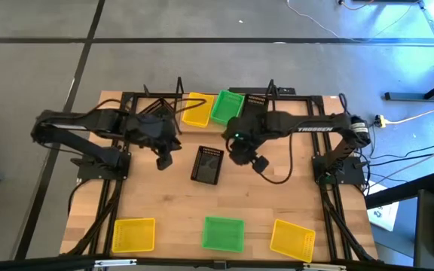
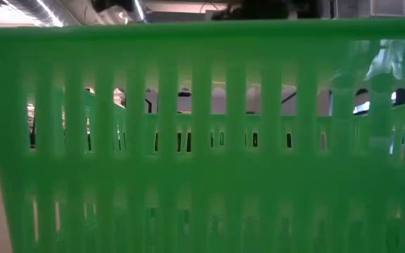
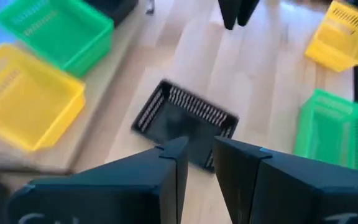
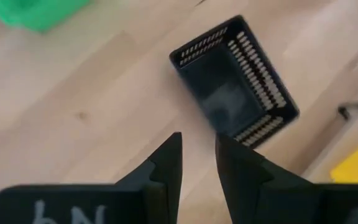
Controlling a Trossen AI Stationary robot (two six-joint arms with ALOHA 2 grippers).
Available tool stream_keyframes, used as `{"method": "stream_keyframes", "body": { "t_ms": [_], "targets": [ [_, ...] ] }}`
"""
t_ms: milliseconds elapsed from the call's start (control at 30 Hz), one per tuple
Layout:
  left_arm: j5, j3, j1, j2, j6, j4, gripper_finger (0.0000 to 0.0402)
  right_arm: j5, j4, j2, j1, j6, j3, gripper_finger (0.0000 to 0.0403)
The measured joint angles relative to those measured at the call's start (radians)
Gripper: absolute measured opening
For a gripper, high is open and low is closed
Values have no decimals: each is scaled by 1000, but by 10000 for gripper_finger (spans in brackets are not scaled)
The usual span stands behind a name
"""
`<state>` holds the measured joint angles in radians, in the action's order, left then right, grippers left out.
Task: Stack baskets on shelf by color
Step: Stack the left black bin on top of the black bin on the shelf
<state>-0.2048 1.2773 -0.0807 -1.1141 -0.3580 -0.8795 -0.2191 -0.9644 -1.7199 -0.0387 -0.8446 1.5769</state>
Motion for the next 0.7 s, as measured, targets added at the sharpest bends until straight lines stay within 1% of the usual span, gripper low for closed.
{"method": "stream_keyframes", "body": {
  "t_ms": [67,133,200,333,567,700],
  "targets": [
    [-16,1,0,14,-4,4,67,2,141,0,-1,-66,-88,96],
    [-25,-1,0,32,-7,-5,67,3,245,0,-2,-128,-164,96],
    [-29,0,0,40,-8,6,67,1,383,0,-1,-166,-230,96],
    [-42,-2,0,33,-9,-3,67,0,544,0,-1,-235,-335,96],
    [-47,1,0,20,-32,5,67,-1,664,0,-1,-264,-435,96],
    [-66,1,0,19,-34,5,67,-1,692,-11,-2,-264,-463,96]
  ]
}}
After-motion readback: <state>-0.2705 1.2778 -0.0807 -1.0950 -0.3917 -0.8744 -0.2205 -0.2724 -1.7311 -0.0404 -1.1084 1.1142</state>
